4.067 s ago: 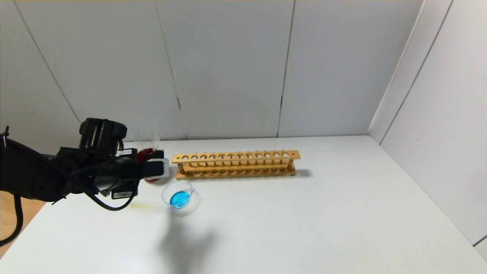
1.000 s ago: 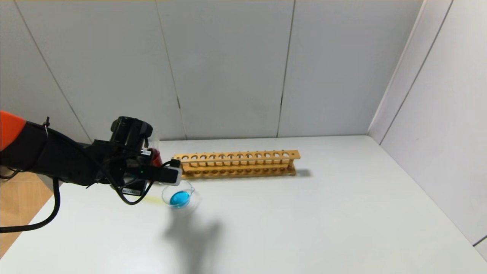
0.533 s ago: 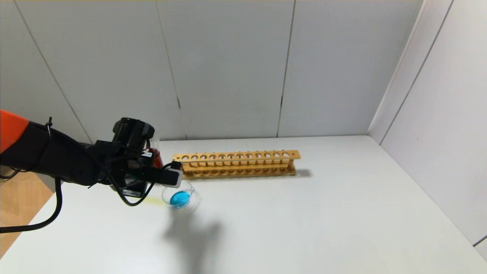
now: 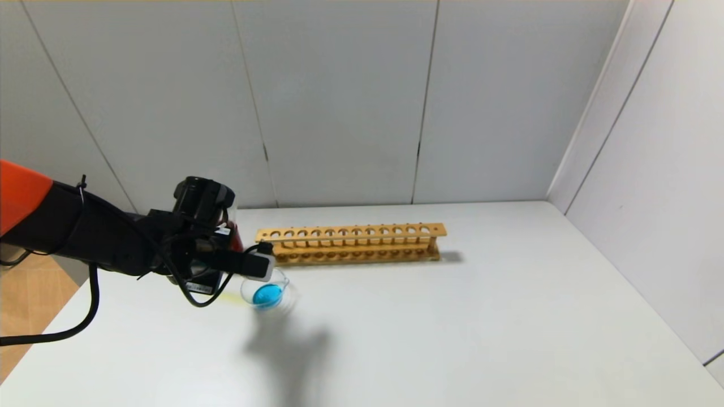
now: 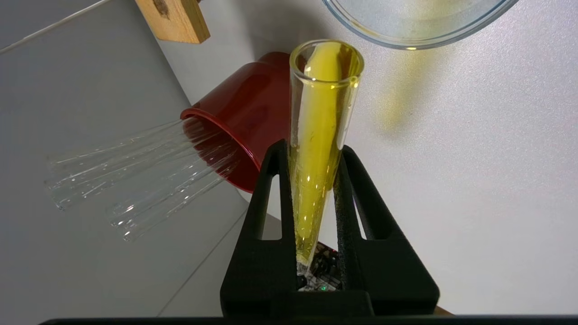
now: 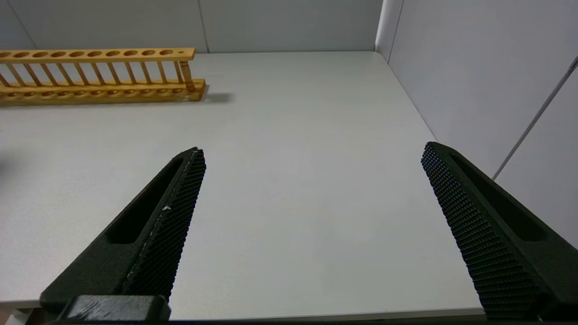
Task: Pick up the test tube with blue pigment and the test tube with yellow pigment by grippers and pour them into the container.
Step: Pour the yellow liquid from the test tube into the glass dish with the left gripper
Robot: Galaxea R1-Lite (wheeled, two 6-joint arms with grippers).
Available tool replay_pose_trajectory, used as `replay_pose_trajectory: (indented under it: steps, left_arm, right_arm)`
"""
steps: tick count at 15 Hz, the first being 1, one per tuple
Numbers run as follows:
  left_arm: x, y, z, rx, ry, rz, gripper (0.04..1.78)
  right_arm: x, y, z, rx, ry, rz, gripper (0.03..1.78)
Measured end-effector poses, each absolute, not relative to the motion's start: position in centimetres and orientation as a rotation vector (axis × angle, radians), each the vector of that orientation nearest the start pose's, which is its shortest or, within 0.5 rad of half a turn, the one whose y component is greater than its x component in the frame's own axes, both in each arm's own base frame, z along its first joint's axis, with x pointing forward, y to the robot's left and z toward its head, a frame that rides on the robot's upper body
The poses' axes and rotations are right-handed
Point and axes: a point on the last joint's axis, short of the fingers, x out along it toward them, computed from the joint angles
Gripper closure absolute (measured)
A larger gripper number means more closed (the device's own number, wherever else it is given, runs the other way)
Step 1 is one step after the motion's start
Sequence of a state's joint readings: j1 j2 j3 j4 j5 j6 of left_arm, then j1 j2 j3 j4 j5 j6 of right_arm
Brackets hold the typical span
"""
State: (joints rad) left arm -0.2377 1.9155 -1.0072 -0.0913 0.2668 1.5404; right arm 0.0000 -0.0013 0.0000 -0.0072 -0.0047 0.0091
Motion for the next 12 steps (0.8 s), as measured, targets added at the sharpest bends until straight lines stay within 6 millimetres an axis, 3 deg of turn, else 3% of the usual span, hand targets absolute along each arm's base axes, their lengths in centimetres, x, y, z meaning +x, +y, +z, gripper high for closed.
replay_pose_trajectory:
  steps: [12]
  left_arm:
    - [33.09, -8.23, 11.8, 1.731, 0.677, -0.577, 1.52]
  right_arm:
    - [-2.29, -0.01, 7.62, 0.009, -0.009, -0.005, 0.06]
